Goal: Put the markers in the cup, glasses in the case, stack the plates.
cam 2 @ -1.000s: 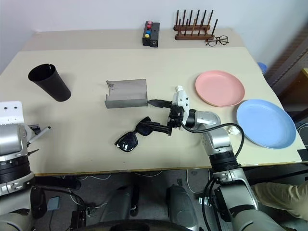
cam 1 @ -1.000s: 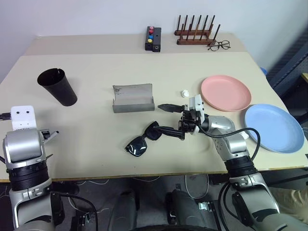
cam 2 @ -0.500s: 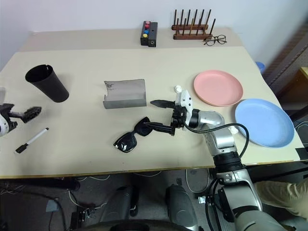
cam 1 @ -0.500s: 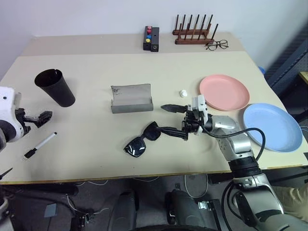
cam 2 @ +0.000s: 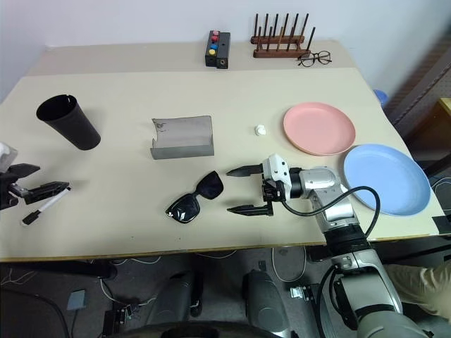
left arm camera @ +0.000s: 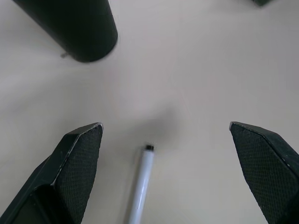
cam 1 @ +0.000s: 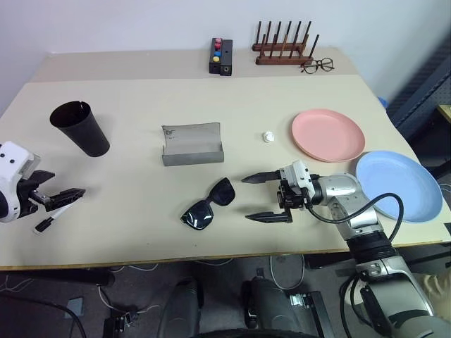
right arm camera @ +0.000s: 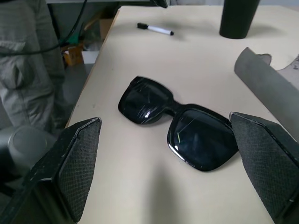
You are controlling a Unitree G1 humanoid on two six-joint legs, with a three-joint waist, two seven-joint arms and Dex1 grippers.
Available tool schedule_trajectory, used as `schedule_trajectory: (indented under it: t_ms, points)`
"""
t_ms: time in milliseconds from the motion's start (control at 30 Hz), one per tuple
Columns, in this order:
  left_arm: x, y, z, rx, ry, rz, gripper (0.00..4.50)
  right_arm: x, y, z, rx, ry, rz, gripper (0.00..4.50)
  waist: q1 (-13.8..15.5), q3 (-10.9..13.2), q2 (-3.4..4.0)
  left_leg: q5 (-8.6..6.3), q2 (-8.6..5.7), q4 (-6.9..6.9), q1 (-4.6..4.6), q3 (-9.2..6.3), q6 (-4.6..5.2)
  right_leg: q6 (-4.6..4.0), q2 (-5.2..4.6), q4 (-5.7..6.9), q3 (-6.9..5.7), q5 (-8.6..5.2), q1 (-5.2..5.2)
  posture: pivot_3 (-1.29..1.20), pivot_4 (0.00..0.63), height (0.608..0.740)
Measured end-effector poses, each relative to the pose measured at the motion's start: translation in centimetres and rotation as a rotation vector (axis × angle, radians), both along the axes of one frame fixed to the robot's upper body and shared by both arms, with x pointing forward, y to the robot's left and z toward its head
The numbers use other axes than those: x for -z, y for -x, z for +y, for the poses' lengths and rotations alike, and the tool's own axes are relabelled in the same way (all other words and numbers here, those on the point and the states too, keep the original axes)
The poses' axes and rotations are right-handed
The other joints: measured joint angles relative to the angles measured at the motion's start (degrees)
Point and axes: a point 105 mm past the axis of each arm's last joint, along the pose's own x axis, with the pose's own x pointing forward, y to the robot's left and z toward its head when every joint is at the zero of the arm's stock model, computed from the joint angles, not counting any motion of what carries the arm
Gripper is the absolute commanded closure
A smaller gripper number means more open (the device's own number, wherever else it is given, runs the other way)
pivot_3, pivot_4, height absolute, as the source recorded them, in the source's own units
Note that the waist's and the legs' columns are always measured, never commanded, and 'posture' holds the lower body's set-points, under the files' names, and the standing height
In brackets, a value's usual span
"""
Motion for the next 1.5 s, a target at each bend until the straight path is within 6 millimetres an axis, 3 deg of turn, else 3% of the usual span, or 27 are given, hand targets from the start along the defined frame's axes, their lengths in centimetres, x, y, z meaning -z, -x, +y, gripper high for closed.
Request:
schedule_trajectory:
  t_ms: [533, 867, 967, 1167, 1500]
  points:
    - [2.7, 2.2, 3.7, -0.059, -0.087, 0.262, 0.05, 0.4, -0.6, 0.6, 0.008, -0.037, -0.021, 0.0, 0.1, 0.0, 0.04, -0.01, 0.05, 0.01, 0.0, 0.05, 0.01, 0.0, 0.08, 0.01, 0.0, 0.0, -0.02, 0.0, 0.15, 0.74]
    - [4.7, 0.2, 3.2, -0.023, -0.087, 0.342, 0.05, -0.8, -0.8, 1.5, 0.015, -0.055, -0.026, 0.0, 0.2, 0.0, 0.03, -0.01, 0.05, 0.02, -0.01, 0.15, 0.01, 0.0, 0.14, 0.03, -0.01, 0.0, -0.01, 0.0, 0.15, 0.74]
    - [4.8, -0.4, 2.9, 0.001, -0.084, 0.363, 1.24, -0.9, -0.9, 1.5, 0.02, -0.058, -0.022, 0.0, 0.2, 0.0, 0.05, -0.01, 0.04, 0.02, 0.0, 0.18, 0.01, 0.01, 0.14, 0.04, -0.01, 0.0, -0.01, 0.0, 0.15, 0.74]
    - [4.9, -0.5, 2.6, 0.03, -0.099, 0.389, 4.27, -1.0, -1.0, 1.5, 0.03, -0.062, -0.023, 0.0, 0.1, 0.0, 0.09, -0.01, 0.04, 0.02, 0.01, 0.18, 0.01, 0.01, 0.13, 0.05, 0.0, 0.0, -0.02, 0.0, 0.15, 0.74]
    - [5.0, 1.1, 2.4, -0.008, -0.06, 0.374, 4.4, -1.0, -1.1, 1.4, 0.043, -0.065, -0.028, 0.0, -0.2, 0.0, 0.12, -0.02, 0.14, 0.01, 0.03, 0.14, 0.04, 0.01, 0.08, 0.06, 0.09, 0.0, -0.06, 0.0, 0.15, 0.74]
